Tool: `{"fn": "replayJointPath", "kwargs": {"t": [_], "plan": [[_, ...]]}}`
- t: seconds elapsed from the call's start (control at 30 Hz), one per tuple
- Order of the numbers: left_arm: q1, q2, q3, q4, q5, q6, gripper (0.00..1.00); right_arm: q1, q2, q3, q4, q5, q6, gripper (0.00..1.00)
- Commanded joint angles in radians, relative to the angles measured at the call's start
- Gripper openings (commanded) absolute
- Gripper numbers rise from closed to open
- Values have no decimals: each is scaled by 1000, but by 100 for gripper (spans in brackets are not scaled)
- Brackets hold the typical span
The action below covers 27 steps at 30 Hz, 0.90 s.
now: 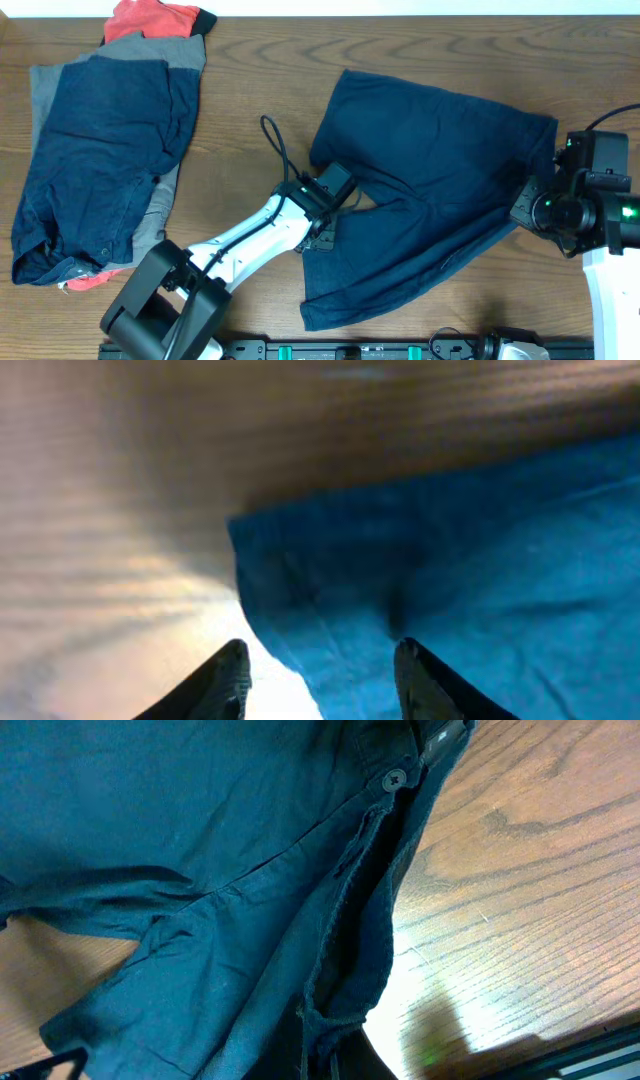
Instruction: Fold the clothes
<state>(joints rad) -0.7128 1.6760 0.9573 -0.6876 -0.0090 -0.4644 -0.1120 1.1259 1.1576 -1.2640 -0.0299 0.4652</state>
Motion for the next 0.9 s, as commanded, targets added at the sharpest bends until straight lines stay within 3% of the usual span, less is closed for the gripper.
{"fn": "replayJointPath", "kwargs": {"t": [0.0, 0.13, 0.23, 0.87], "plan": [[26, 13, -6, 18, -45, 133, 49, -6, 11, 12, 0, 7, -9, 1], [54, 50, -6, 57, -44, 158, 49, -6, 24, 12, 2, 7, -10, 1], [64, 71, -6, 61, -44, 182, 36, -6, 34, 12, 8, 7, -9, 1], [63, 126, -6, 122, -37, 271, 26, -6, 39, 12, 26, 7, -6, 1]]}}
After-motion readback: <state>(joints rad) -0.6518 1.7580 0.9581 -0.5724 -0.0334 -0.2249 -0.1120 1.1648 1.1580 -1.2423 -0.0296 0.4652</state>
